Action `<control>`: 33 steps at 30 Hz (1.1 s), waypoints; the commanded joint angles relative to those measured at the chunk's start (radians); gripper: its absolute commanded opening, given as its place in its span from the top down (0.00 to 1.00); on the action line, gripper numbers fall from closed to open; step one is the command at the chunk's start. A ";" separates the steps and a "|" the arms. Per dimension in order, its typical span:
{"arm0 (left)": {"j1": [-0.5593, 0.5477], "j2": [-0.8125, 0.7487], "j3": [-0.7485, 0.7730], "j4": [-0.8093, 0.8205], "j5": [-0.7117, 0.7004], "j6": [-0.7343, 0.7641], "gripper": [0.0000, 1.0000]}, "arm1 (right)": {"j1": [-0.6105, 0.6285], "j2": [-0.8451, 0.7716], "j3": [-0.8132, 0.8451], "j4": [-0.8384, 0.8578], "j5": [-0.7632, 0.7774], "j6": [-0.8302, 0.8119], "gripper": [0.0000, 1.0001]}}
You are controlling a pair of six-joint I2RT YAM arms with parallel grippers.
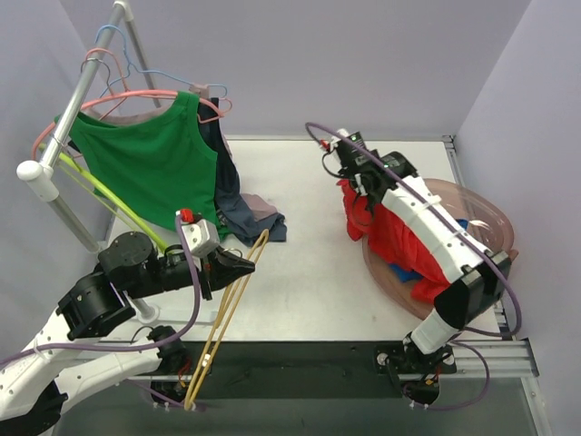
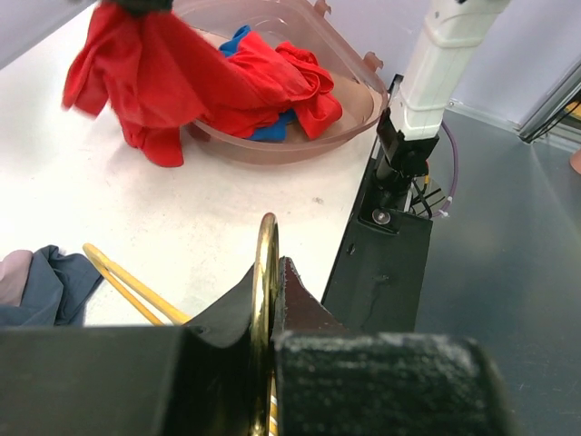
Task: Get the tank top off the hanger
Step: Place the tank top in the bin.
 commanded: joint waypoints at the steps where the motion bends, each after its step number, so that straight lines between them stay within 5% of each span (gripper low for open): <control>1: -0.002 0.013 0.049 0.030 -0.012 0.021 1.00 | -0.042 -0.137 0.045 -0.031 0.140 0.038 1.00; 12: -0.002 0.040 0.077 0.033 -0.018 0.032 1.00 | -0.296 -0.401 -0.082 -0.083 0.210 0.063 1.00; 33: -0.002 0.070 0.123 0.016 -0.025 0.043 1.00 | -0.490 -0.568 -0.066 -0.123 0.259 -0.034 1.00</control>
